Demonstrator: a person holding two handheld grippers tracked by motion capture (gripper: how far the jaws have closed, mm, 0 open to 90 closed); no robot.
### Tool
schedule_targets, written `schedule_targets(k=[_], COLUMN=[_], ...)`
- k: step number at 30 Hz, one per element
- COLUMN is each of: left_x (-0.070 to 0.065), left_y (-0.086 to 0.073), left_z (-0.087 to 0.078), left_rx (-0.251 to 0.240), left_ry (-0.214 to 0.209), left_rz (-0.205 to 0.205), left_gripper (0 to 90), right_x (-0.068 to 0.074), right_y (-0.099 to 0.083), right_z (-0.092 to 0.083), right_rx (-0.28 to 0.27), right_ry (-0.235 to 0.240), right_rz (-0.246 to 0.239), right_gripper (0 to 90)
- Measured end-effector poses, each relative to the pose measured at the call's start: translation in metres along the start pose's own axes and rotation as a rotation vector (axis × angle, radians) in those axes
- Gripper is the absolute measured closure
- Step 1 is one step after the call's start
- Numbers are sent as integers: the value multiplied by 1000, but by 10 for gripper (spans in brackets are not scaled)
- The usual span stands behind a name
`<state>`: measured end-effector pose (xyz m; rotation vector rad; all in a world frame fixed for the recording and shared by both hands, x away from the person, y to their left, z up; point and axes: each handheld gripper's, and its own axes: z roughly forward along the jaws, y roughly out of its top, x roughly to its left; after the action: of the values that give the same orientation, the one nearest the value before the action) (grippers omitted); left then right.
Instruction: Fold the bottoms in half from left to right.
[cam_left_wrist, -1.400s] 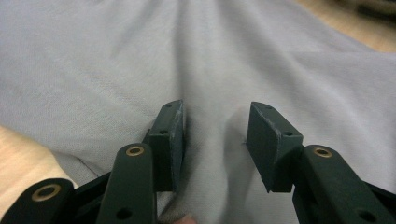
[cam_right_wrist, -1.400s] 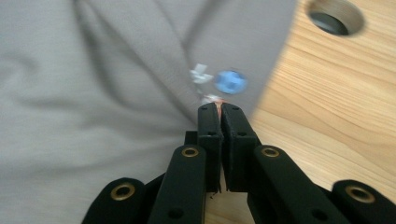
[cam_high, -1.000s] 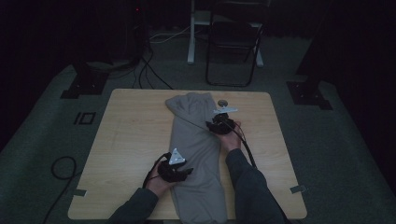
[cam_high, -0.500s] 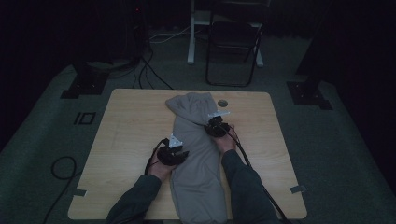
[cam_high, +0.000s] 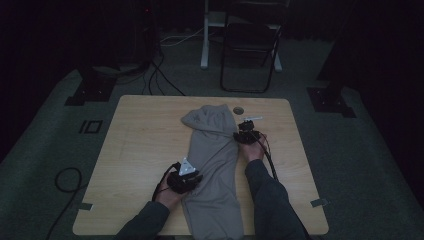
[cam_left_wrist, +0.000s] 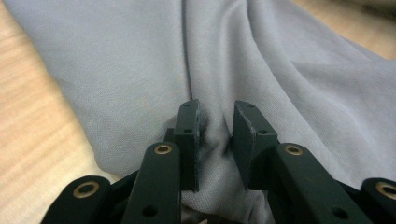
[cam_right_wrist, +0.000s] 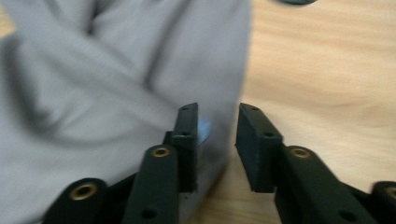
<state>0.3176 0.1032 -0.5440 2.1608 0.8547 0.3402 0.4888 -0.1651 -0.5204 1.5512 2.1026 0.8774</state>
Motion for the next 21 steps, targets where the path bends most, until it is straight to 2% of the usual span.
schedule_targets(k=[2, 3, 4, 6, 9, 11, 16, 20, 21], left_x=[-1, -1, 0, 5, 17, 24, 32, 30, 29], left_y=[-1, -1, 0, 4, 14, 20, 26, 23, 22], left_z=[-2, -5, -6, -6, -1, 7, 24, 24, 24], left_rx=[6, 23, 17, -12, -38, -36, 5, -9, -9], left_ry=[-7, -9, -7, 2, 35, 48, 63, 49, 45], left_rz=[2, 11, 12, 1, -22, -36, -44, -50, -51], left_gripper=[724, 724, 702, 670, 642, 630, 642, 705, 724], right_x=[-1, -3, -2, 6, 24, 38, 74, 97, 102], right_y=[2, 4, 9, 15, 23, 26, 27, 28, 28], right_z=[-3, -6, -12, -15, -15, -12, 4, 20, 24], right_rx=[-10, -26, -76, -83, -101, -111, -121, -105, -92], right_ry=[-10, 13, 85, 118, 189, 212, 283, 288, 274], right_rz=[6, 16, -12, -87, -188, -244, -327, -386, -394], right_gripper=[656, 629, 589, 566, 566, 588, 655, 638, 617])
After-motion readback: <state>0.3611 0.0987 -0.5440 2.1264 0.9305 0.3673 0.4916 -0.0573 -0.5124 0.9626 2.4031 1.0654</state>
